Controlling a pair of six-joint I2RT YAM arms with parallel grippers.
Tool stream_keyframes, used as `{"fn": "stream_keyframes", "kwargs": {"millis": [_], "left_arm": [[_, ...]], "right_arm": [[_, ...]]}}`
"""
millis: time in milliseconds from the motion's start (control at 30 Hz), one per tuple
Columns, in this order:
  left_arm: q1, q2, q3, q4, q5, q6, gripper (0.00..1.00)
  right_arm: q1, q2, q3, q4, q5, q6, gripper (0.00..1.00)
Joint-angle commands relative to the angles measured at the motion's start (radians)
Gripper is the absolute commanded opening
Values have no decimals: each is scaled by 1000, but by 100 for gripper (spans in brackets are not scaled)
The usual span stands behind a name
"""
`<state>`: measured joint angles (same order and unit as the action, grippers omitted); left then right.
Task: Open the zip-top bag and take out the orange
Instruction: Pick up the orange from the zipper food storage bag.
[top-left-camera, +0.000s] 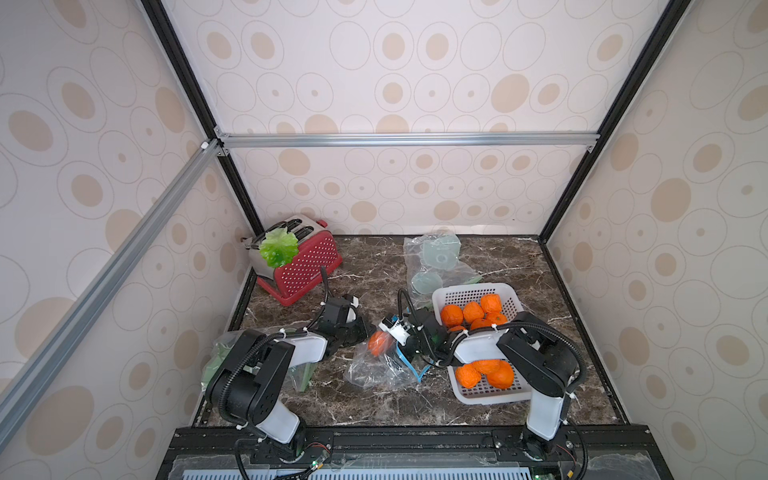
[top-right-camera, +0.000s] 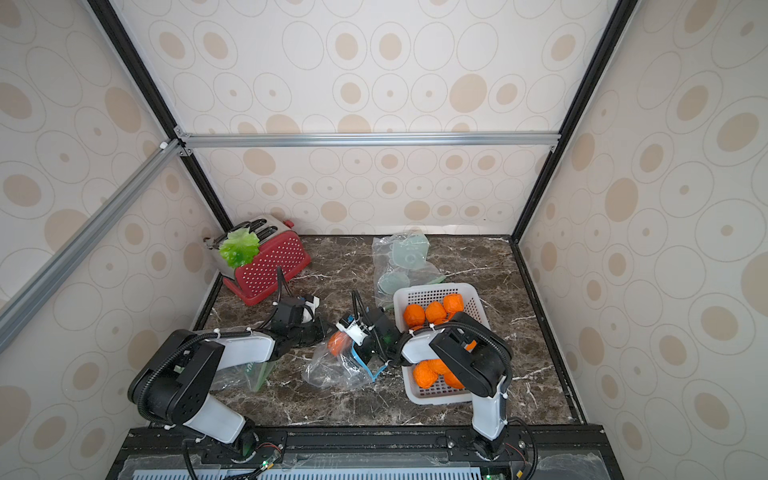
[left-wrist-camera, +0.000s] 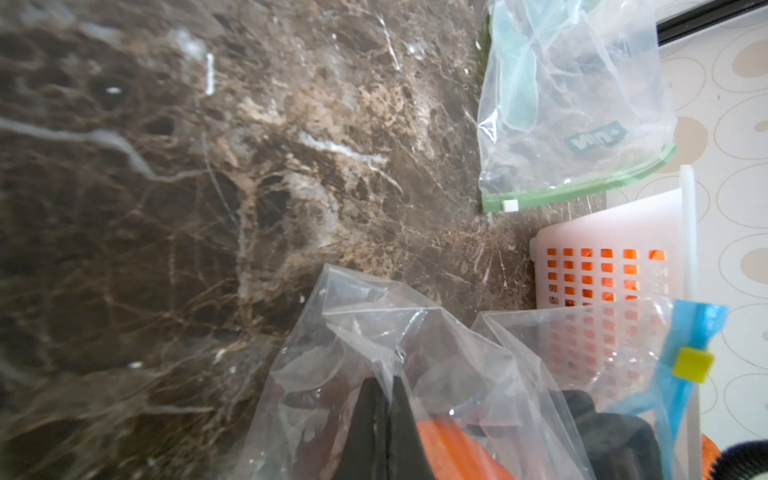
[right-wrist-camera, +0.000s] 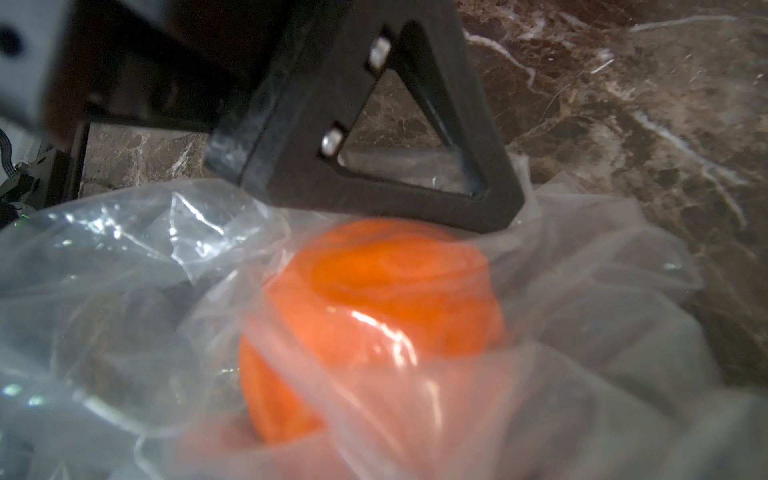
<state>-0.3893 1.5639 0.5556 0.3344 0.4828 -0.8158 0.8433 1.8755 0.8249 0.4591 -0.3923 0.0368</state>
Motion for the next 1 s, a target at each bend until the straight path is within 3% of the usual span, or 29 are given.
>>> {"fn": "stream_keyframes", "kwargs": {"millis": [0,267,500,700,967], "left_arm": [[-67,-31,-17,-38,91,-17,0],[-109,-140,-21,-140,71,15,0],[-109,-124,-12,-161,102,40,0],[-104,-173,-2,-243,-24,55,0],[-54,-270,5,-300,-132,38,0]], "right_arm": [[8,-11,9,145,37,26,78],[8,-41,-5,176,39,47,78],[7,-73,-26,196,45,47,73],[7,-138,-62,153,63,-6,67],[6,-252,-135,20,128,-117,69]]}}
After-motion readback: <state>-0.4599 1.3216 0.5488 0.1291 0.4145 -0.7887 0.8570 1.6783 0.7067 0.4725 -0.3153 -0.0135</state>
